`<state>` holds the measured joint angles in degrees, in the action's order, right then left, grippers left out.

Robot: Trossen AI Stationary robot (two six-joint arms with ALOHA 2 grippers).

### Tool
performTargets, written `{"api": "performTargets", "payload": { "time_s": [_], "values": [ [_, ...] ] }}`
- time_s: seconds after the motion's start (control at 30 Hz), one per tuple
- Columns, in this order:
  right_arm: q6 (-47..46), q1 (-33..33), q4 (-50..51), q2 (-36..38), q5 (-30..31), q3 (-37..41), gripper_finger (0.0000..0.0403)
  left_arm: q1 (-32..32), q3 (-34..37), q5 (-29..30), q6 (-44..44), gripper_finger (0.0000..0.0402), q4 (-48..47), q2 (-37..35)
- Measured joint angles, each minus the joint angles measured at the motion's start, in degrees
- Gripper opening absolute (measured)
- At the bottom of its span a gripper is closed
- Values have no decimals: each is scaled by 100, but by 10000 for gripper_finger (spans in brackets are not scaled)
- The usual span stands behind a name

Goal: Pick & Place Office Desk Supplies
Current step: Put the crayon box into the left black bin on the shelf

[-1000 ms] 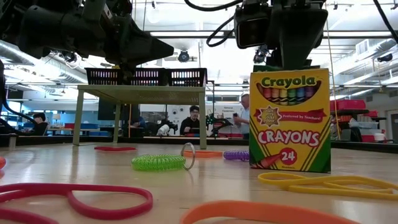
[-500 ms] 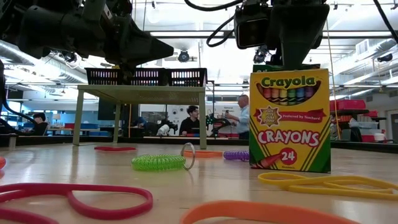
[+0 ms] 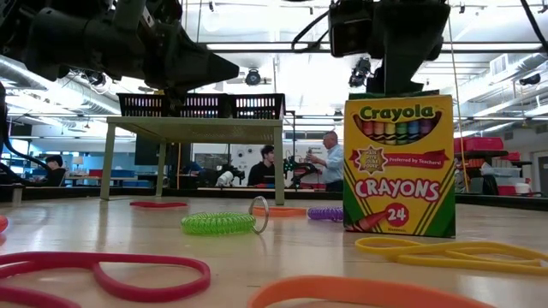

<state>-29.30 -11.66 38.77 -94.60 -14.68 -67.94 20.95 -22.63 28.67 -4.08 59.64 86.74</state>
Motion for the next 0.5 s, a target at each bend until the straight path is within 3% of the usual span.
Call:
{"api": "performTargets", "payload": {
  "time_s": [0.23,0.5],
  "values": [
    [18,0,214,428,295,0,235,-2,0,303,-80,11,47,0],
    [280,-365,760,1041,1906,0,158,-7,0,350,-78,11,44,0]
  ]
}}
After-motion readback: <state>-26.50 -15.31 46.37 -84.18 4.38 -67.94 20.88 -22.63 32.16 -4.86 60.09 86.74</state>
